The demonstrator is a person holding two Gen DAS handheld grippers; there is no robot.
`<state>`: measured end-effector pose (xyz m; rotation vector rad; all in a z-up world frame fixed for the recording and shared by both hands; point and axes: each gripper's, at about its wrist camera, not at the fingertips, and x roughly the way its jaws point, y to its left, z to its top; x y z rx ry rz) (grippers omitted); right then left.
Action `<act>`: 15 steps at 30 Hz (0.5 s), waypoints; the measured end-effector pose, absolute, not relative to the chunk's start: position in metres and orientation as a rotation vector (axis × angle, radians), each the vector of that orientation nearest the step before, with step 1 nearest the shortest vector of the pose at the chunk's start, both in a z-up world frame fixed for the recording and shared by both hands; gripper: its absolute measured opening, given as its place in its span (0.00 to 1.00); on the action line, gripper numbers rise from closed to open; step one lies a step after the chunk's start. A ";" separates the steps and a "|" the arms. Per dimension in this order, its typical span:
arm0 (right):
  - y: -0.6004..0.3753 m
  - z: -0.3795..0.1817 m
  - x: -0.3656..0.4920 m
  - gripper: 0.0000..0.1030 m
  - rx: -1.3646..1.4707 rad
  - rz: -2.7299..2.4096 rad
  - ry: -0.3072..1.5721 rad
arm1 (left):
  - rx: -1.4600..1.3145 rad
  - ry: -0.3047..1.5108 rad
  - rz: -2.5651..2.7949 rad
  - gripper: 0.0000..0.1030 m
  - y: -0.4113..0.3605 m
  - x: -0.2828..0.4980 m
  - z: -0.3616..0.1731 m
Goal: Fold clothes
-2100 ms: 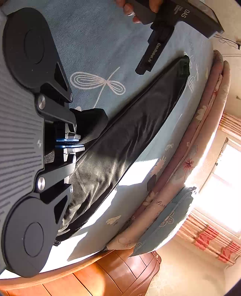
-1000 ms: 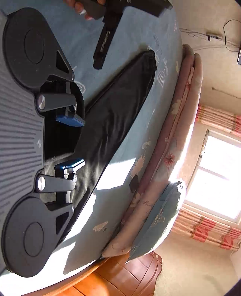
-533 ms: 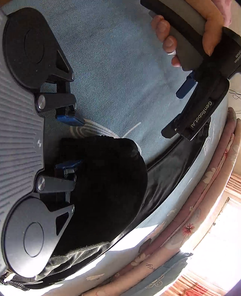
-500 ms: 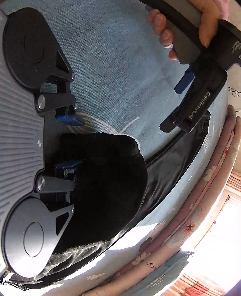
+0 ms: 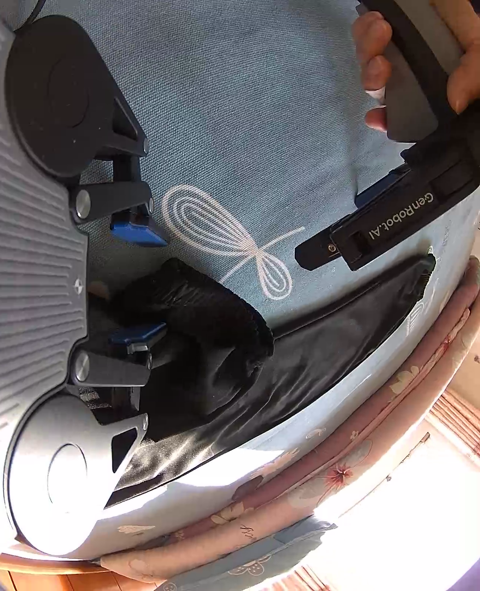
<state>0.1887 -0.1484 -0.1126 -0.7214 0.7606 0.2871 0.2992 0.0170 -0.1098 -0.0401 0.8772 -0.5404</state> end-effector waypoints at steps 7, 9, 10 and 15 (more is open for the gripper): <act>-0.135 -0.112 0.193 0.17 -0.815 0.265 0.724 | -0.079 0.850 -0.545 0.99 0.019 0.299 -0.108; -0.137 -0.097 0.197 0.15 -0.684 0.275 0.734 | -0.092 0.833 -0.542 0.99 0.022 0.298 -0.106; -0.140 -0.089 0.199 0.15 -0.606 0.286 0.743 | -0.101 0.822 -0.538 0.99 0.024 0.297 -0.105; -0.144 -0.050 0.205 0.14 -0.304 0.373 0.756 | -0.170 0.782 -0.488 0.99 0.038 0.301 -0.099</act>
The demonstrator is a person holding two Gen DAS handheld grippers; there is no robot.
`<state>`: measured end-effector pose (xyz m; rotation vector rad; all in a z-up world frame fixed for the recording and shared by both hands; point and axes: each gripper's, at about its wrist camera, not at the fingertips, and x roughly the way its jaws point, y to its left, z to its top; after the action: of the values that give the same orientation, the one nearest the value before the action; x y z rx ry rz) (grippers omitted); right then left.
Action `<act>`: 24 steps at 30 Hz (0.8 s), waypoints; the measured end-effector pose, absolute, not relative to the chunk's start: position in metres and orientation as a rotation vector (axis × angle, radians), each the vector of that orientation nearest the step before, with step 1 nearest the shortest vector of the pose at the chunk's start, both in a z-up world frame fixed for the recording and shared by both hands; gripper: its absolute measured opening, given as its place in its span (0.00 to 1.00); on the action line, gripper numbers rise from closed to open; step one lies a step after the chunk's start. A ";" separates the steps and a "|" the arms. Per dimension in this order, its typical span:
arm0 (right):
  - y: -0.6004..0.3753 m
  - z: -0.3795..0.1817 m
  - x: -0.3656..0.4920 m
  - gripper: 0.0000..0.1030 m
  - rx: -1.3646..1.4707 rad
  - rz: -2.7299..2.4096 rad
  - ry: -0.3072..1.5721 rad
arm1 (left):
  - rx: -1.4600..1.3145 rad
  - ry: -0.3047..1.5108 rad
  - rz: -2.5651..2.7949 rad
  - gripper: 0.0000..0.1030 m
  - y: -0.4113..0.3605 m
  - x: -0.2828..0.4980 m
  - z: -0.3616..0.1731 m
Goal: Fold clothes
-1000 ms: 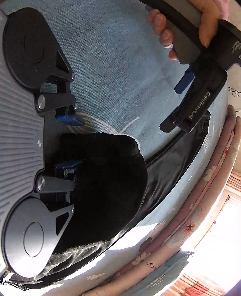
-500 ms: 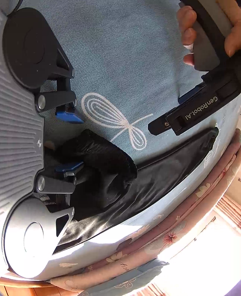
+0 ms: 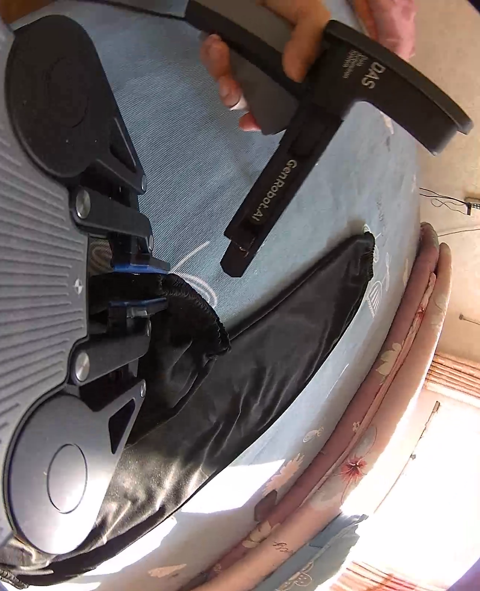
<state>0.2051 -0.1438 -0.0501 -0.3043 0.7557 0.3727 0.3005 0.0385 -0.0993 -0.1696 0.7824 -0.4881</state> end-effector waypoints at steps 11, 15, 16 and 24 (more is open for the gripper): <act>-0.124 -0.026 0.200 0.32 -0.089 0.442 0.769 | -0.394 0.797 -0.440 0.99 0.075 0.317 -0.107; -0.141 -0.035 0.176 0.39 -0.107 0.318 0.781 | -0.354 0.814 -0.446 0.99 0.066 0.317 -0.108; -0.146 -0.039 0.168 0.39 -0.127 0.274 0.783 | -0.346 0.818 -0.454 0.99 0.063 0.317 -0.107; -0.180 -0.079 0.095 0.46 -0.096 0.021 0.793 | -0.283 0.770 -0.472 0.99 0.047 0.296 -0.103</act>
<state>0.0950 -0.1804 -0.0790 -0.0962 0.7930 0.0209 0.2965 0.0474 -0.1030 -0.2829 0.7699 -0.4716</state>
